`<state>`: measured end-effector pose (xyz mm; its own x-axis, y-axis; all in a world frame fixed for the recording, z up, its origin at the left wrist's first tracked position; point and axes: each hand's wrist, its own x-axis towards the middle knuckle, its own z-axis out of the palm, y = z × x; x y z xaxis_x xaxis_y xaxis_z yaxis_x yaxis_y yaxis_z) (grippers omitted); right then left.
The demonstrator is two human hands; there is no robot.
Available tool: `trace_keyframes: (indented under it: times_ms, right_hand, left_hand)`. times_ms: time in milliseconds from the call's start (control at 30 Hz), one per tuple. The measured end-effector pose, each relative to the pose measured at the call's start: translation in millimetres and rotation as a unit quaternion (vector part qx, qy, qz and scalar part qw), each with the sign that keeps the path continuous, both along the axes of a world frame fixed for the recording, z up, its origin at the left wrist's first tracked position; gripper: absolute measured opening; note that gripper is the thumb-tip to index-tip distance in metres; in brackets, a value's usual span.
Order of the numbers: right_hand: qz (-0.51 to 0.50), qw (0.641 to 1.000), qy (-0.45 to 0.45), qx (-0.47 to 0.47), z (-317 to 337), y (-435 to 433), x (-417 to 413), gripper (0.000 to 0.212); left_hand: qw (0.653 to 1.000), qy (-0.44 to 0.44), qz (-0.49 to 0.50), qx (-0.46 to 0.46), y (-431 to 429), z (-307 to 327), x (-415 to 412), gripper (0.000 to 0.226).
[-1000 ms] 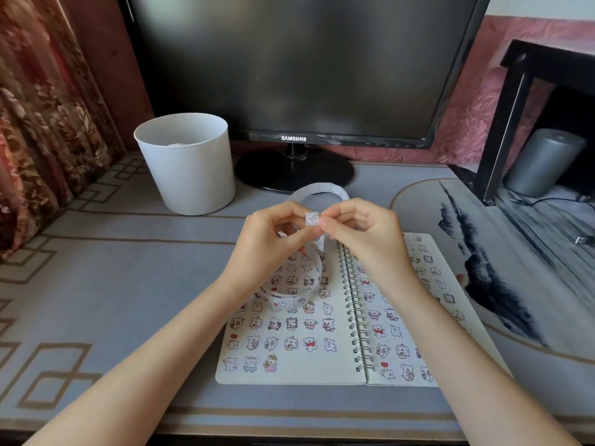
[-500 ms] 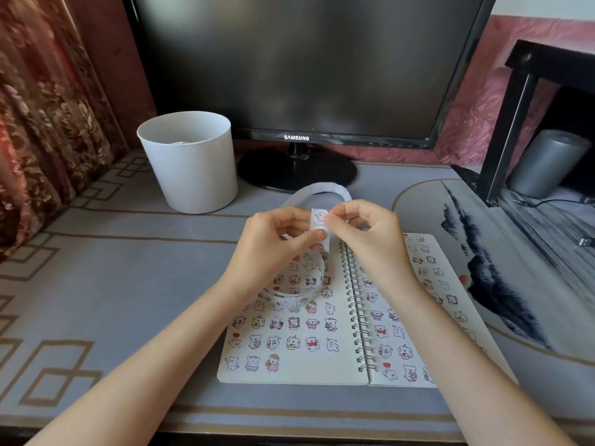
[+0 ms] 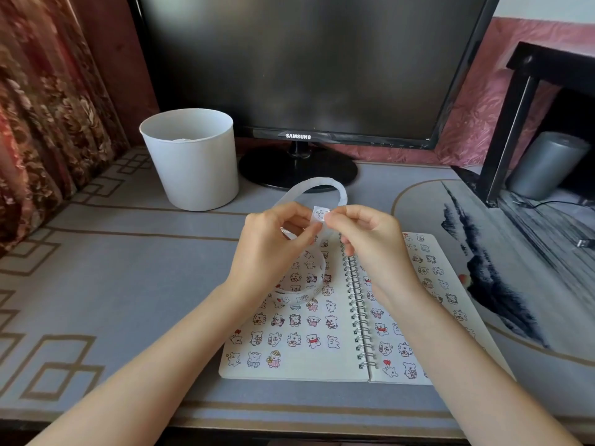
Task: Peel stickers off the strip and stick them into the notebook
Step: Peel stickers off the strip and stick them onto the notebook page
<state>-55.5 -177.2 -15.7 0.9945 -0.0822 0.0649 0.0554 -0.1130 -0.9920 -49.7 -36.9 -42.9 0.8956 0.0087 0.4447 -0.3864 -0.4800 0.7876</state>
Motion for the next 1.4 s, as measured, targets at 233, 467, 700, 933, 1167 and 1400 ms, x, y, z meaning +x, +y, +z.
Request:
trace_keyframes:
  times_ms: [233,467,700,933,1167,1400]
  right_hand:
    - [0.014,1.0,0.008,0.009,2.8,-0.8,-4.5,0.003]
    - [0.088,0.995,0.054,-0.015,7.2,-14.7,-25.8,0.019]
    - [0.187,0.966,0.141,-0.104,1.4,-15.5,-68.7,0.002]
    - [0.188,0.953,0.142,-0.193,-8.5,-5.1,-92.3,0.006]
    - [0.155,0.954,0.153,-0.205,-11.4,3.5,-96.0,0.008]
    - [0.132,0.96,0.163,-0.184,-11.1,6.4,-97.9,0.008]
  left_hand:
    - [1.0,-0.013,-0.004,0.017,3.6,-0.9,1.6,0.006]
    - [0.997,0.055,-0.008,-0.056,8.0,1.8,3.5,0.004]
    - [0.989,0.091,-0.041,-0.112,6.9,3.4,1.7,0.006]
    - [0.986,0.106,-0.047,-0.12,8.7,2.4,2.0,0.005]
    - [0.985,0.114,-0.052,-0.116,7.7,1.1,2.8,0.005]
    - [0.986,0.112,-0.054,-0.113,6.6,0.4,2.2,0.005]
